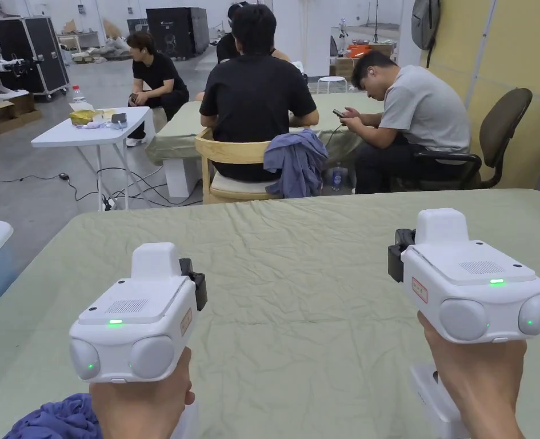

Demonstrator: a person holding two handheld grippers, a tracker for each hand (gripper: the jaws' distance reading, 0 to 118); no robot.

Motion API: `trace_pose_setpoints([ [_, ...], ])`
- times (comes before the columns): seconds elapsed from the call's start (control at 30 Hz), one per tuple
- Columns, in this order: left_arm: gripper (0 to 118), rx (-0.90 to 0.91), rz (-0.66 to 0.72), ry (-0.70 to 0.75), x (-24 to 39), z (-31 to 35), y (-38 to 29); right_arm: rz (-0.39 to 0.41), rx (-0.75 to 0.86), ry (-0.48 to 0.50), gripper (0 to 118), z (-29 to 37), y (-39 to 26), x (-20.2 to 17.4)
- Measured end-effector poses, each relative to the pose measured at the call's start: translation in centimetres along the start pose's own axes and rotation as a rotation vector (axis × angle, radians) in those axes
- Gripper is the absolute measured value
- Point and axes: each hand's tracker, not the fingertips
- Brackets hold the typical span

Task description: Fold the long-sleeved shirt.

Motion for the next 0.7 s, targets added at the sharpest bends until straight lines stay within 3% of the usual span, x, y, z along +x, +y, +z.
trace_pose_setpoints([
  [0.13,0,-0.003,0.023,0.064,-2.4,1.0,-0.4,-0.005,-0.003,0.043,1,-0.8,-0.1,-1.8],
  [0.3,0,-0.011,0.038,0.173,-6.7,3.0,-1.7,0.066,-0.010,0.150,1,-2.2,-0.2,-6.9],
  [0.53,0,-0.049,0.072,0.366,-14.0,7.4,-4.6,0.125,-0.005,0.400,1,-3.2,-1.2,-17.1],
  [0.7,0,-0.098,0.117,0.487,-18.7,10.4,-7.0,0.122,-0.015,0.553,1,-3.2,-1.8,-22.7],
])
